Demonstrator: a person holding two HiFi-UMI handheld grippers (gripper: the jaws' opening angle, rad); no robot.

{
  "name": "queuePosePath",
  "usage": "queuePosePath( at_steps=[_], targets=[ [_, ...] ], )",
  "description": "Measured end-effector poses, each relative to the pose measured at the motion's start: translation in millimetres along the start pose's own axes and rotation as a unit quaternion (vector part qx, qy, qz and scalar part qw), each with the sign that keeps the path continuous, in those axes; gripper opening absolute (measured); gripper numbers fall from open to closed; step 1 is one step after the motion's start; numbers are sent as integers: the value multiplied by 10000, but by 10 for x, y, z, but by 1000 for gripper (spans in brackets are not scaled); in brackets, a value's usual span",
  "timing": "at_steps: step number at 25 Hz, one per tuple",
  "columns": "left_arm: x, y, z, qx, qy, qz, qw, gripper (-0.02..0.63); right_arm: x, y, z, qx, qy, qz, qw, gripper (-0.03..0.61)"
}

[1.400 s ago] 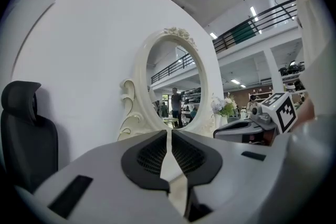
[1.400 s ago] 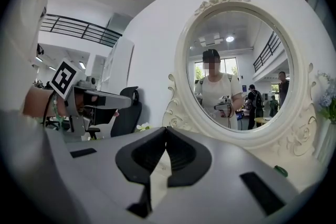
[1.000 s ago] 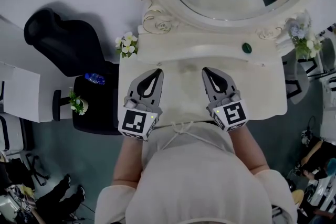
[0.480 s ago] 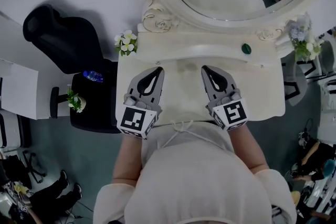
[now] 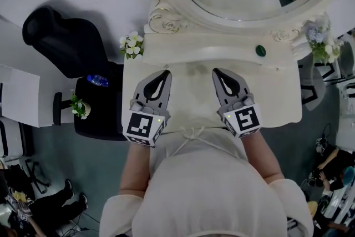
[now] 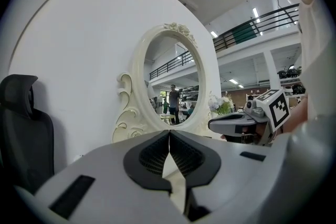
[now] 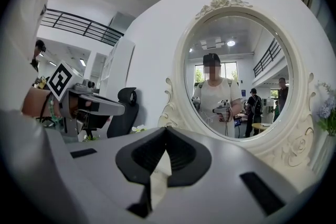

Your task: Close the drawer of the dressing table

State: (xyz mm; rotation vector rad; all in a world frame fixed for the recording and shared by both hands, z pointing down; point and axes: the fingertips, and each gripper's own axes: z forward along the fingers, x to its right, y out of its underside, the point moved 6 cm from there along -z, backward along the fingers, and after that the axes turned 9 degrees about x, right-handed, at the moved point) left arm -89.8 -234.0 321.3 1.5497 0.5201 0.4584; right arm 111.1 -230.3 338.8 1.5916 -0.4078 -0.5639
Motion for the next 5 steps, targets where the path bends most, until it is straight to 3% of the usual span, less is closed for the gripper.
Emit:
queuePosePath(
  at_steps=[5],
  targets=[
    [-51, 22, 0, -63, -57, 27, 10000, 20, -3, 20, 31, 6, 63, 41, 10000, 2]
  ],
)
